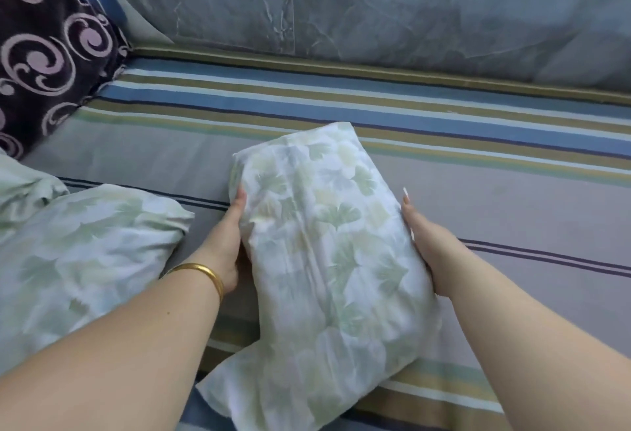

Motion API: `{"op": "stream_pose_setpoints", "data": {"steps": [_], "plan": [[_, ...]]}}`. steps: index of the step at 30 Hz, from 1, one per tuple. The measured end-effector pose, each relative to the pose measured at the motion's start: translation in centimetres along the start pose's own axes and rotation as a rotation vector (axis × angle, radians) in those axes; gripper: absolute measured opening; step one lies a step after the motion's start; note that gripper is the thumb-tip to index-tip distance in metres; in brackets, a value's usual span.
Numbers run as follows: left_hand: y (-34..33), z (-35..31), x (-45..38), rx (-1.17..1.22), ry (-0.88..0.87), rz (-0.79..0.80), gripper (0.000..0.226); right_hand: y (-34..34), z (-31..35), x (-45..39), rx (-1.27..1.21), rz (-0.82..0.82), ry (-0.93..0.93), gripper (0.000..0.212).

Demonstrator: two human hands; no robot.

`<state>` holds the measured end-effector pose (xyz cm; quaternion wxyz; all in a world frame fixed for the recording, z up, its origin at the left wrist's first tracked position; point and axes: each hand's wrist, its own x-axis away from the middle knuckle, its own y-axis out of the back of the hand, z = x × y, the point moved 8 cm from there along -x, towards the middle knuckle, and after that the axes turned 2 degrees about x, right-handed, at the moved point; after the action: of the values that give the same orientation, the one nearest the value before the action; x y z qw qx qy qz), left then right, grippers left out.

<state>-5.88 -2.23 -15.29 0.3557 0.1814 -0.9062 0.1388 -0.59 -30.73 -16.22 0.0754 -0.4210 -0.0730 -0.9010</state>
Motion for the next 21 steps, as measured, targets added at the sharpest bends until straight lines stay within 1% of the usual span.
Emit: {"op": "stream_pose_setpoints", "data": {"steps": [4, 7, 11, 13, 15, 16, 17, 18, 20, 21], "plan": [[-2.3, 0.2, -0.6, 0.093, 0.005, 0.189, 0.082, -1.8, 0.2, -1.2, -0.212, 0.126, -0.001, 0.087], [-2.6, -0.6, 0.0, 0.150, -0.023, 0.288, 0.088, -2.2, 1.1, -0.5, -0.334, 0.232, 0.040, 0.090], [-2.9, -1.3, 2.9, 0.093, -0.006, 0.405, 0.093, -2.6, 1.1, 3.1, -0.349, 0.363, 0.074, 0.091], [-3.4, -2.2, 5.1, 0.118, -0.006, 0.478, 0.096, -2.5, 1.3, 5.9, -0.372, 0.440, 0.132, 0.092], [-3.6, -4.0, 7.7, 0.165, -0.060, 0.521, 0.098, -2.0, 1.7, 9.2, -0.403, 0.478, 0.199, 0.092], [-3.7, -5.1, 9.1, 0.179, -0.102, 0.535, 0.099, -1.6, 2.1, 11.0, -0.418, 0.468, 0.234, 0.091], [-4.0, -5.9, 10.6, 0.188, -0.125, 0.572, 0.100, -1.4, 2.4, 12.5, -0.441, 0.474, 0.266, 0.089], [-4.4, -6.6, 12.5, 0.178, -0.141, 0.615, 0.100, -1.0, 2.9, 14.3, -0.444, 0.447, 0.306, 0.085], [-4.9, -7.6, 16.0, 0.174, -0.158, 0.650, 0.095, -0.4, 4.0, 17.7, -0.472, 0.406, 0.366, 0.070], [-5.5, -7.6, 17.9, 0.191, -0.170, 0.697, 0.090, -0.5, 4.6, 19.8, -0.494, 0.424, 0.432, 0.060]]}}
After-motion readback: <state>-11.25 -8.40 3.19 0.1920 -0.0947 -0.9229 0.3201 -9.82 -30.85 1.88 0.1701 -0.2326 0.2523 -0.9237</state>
